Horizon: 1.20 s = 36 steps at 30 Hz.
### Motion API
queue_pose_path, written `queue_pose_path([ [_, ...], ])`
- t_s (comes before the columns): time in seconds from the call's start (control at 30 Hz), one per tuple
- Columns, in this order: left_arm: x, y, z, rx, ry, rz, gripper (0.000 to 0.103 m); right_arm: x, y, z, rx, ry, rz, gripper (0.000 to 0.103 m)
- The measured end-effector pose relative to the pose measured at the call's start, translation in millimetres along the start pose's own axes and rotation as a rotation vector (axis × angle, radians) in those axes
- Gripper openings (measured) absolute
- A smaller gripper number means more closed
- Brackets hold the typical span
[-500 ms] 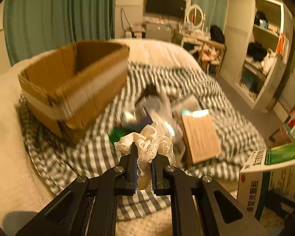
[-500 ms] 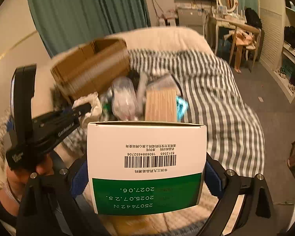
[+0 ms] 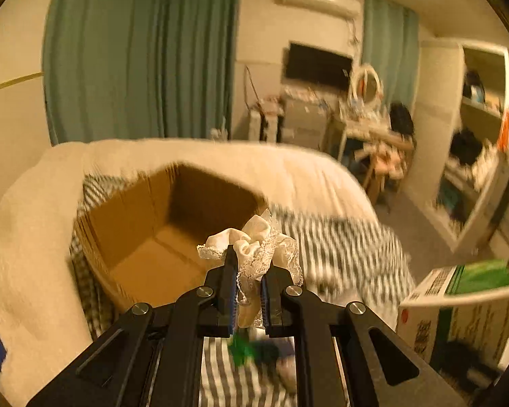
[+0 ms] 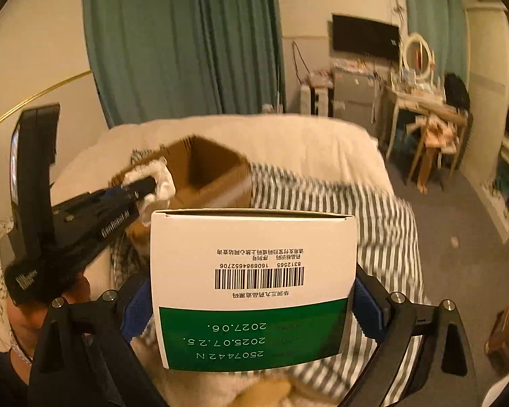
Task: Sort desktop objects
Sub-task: 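Carry the white-green medicine box into the cardboard box with the right tool while the left tool holds white lace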
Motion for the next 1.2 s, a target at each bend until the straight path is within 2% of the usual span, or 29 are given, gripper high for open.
queue_pose_path([
  [0.2, -40.2, 6.5, 53.7, 0.100, -0.084, 0.031, 0.011, -27.2, 19.9, 57.9, 0.099, -0.029, 0.056, 0.096],
  [0.33, -69.8, 21.8, 71.6, 0.120, -0.121, 0.076, 0.011, -44.3, 45.3, 89.1, 0.126, -0.011, 0.113, 0.096],
  [0.5, -103.8, 60.8, 51.6, 0.025, -0.147, 0.118, 0.011, -75.7, 99.2, 107.1, 0.103, -0.021, 0.164, 0.096],
  [0.6, -122.7, 85.7, 32.3, -0.051, -0.188, 0.106, 0.011, -89.7, 141.5, 109.3, 0.073, -0.037, 0.163, 0.096],
  [0.7, -137.9, 104.4, 20.1, -0.113, -0.209, 0.146, 0.011, -93.2, 178.0, 106.1, 0.042, -0.006, 0.152, 0.096],
  [0.8, -143.3, 116.7, 9.6, -0.151, -0.215, 0.147, 0.011, -94.0, 201.5, 101.1, 0.009, 0.036, 0.170, 0.096],
  [0.9, -150.3, 124.9, 0.8, -0.183, -0.263, 0.177, 0.014, -99.9, 205.9, 93.4, 0.020, 0.038, 0.163, 0.097],
  [0.93, -149.4, 127.5, -0.2, -0.195, -0.264, 0.183, 0.017, -99.4, 207.7, 92.4, 0.019, 0.044, 0.168, 0.100],
  [1.0, -151.0, 133.3, -1.4, -0.226, -0.271, 0.199, 0.030, -101.5, 202.7, 90.5, 0.033, 0.075, 0.169, 0.102],
  [1.03, -154.4, 135.0, -2.6, -0.233, -0.276, 0.201, 0.050, -101.4, 201.5, 92.2, 0.037, 0.079, 0.164, 0.102],
  [1.07, -157.3, 135.0, -3.9, -0.238, -0.285, 0.203, 0.080, -103.1, 197.5, 93.4, 0.042, 0.075, 0.154, 0.102],
  [1.1, -158.6, 133.5, -4.4, -0.239, -0.295, 0.211, 0.093, -104.2, 192.9, 95.4, 0.055, 0.068, 0.140, 0.102],
  [1.13, -158.1, 130.0, -4.2, -0.226, -0.304, 0.226, 0.103, -104.4, 185.1, 95.1, 0.074, 0.060, 0.125, 0.102],
  [1.2, -151.9, 119.9, -0.9, -0.176, -0.284, 0.257, 0.103, -97.8, 170.6, 95.3, 0.106, 0.057, 0.096, 0.102],
])
Point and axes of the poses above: each gripper's, at about its wrist camera, not at the fingertips, and y roughly the way its jaws point, x to its right, z to its top, the point moved 1 cm from there along y, roughly the way its jaws point, and after that the axes turned 11 degrees about y, right-handed, at the moved point
